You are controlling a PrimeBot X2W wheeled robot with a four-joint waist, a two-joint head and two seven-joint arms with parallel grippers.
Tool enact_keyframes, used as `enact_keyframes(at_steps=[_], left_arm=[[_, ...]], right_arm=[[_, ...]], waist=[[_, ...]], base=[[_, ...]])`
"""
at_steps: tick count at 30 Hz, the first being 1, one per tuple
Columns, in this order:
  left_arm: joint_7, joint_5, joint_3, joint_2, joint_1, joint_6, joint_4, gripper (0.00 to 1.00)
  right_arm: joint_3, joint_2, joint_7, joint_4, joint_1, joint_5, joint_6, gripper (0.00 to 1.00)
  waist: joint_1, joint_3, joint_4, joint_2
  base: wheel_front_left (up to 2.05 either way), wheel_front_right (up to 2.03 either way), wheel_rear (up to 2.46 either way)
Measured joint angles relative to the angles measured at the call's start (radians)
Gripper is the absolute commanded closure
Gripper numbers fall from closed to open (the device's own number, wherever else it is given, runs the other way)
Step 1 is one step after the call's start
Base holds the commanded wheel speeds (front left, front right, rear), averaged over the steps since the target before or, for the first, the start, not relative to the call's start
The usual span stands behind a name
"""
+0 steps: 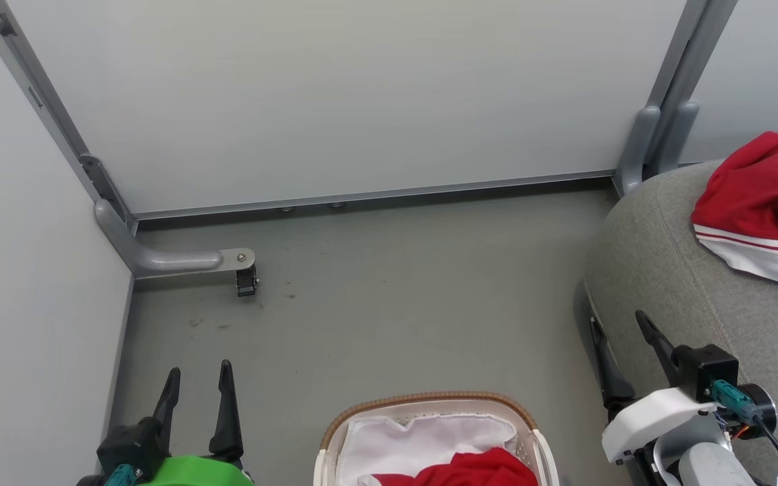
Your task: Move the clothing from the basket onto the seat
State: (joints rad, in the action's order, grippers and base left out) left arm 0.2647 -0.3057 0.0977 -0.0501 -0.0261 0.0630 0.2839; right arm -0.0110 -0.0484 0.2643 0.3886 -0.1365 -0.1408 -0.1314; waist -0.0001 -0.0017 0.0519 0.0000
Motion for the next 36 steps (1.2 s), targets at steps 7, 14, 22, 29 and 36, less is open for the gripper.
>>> enact_keyframes(at_steps=[7,14,22,29,36], left_arm=[[0.0,0.0,-0.001,0.0,0.0,0.0,0.001,0.0],[0.0,0.008,0.002,0.0,0.0,0.005,0.001,0.0],[0.0,0.047,0.12,0.0,0.066,0.033,0.05,0.0],[0.0,0.074,0.373,0.002,0.223,0.058,0.235,0.0],[-0.007,0.06,0.603,0.003,0.387,0.065,0.466,0.0]], right_arm=[[-0.002,0.0,0.0,-0.004,0.0,0.0,0.0,0.0],[0.002,0.0,0.0,-0.007,0.0,-0.001,0.0,0.0],[0.041,0.0,0.0,-0.043,-0.014,0.01,0.0,0.0],[0.101,0.0,0.0,-0.094,-0.084,0.045,0.0,0.0],[0.119,-0.001,0.0,-0.151,-0.169,0.037,0.0,0.0]], waist=[[0.0,0.0,-0.003,0.0],[0.0,0.005,-0.005,0.0],[0.0,0.032,-0.017,0.0],[0.0001,0.112,-0.039,0.0001],[0.0001,0.235,-0.079,0.0]], base=[[0.0,0.0,0.0],[0.0,0.0,0.0],[0.0,0.0,0.0],[0.0,0.0,0.0],[0.0,0.0,0.0]])
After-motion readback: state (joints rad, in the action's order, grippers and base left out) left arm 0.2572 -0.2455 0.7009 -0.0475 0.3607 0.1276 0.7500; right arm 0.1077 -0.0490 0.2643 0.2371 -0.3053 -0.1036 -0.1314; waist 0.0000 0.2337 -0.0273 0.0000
